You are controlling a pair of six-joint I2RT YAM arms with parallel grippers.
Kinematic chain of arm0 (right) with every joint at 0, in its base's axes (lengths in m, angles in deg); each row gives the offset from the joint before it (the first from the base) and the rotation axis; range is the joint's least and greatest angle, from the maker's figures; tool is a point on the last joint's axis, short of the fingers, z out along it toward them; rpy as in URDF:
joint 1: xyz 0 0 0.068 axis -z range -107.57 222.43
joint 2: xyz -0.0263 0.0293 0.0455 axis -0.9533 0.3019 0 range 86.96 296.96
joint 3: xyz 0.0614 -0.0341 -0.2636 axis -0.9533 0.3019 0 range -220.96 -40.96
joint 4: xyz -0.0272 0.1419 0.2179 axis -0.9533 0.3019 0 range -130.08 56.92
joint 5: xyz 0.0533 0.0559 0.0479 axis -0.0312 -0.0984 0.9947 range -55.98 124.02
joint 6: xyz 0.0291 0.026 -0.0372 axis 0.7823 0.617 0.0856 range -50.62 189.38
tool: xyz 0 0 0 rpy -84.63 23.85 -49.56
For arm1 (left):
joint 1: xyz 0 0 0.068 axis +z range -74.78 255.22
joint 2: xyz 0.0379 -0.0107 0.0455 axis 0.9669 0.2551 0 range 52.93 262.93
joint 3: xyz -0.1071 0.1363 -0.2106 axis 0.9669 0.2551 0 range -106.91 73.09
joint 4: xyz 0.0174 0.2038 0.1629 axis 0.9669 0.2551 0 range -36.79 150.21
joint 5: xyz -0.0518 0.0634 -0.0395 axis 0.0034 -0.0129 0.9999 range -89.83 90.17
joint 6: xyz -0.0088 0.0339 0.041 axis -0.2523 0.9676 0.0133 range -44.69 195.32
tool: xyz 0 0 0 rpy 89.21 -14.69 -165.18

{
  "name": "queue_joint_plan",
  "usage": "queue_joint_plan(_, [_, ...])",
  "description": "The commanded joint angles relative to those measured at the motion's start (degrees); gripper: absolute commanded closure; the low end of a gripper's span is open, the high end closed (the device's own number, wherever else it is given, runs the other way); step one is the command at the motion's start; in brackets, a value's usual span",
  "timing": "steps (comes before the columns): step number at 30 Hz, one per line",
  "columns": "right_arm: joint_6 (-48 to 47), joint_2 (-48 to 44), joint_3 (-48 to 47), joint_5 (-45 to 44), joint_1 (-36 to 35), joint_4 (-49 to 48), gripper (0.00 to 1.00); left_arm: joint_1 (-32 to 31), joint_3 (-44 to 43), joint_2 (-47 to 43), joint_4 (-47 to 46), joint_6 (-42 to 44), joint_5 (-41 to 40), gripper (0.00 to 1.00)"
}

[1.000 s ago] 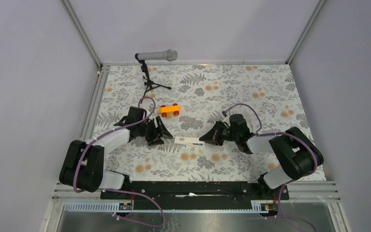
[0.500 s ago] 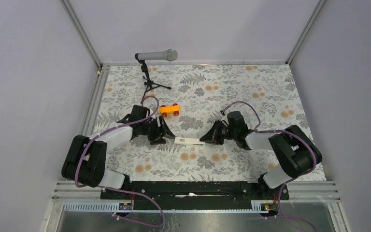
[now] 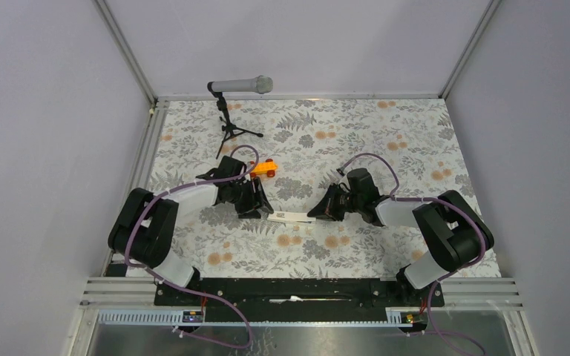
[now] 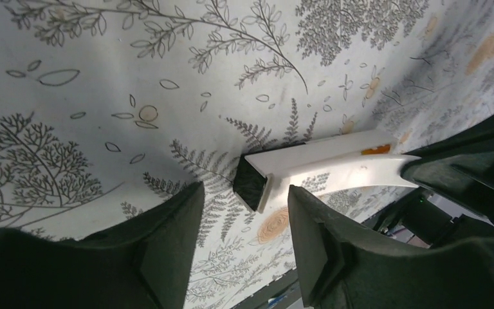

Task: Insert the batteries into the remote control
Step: Load the battery cover into the remote control.

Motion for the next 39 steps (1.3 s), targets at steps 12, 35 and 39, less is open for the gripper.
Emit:
queue_joint_plan(12, [-3.76,1.18,-2.11,-5.03,0.44,7.82,1.0,-3.56,-2.8,3.82,3.4,4.56,-2.75,0.52])
queue_joint_plan(35, [-3.5,0.08,-0.56,-5.45,0.52,7.83,1.0,-3.54,2.02,-1.26,-1.51,2.41,-0.53,0.36])
queue_joint_plan(39, [-3.6,-0.24,0.02,-5.57,0.52,7.82,1.0,-3.51,3.13,0.1,-3.68,0.99,-0.62,0.47])
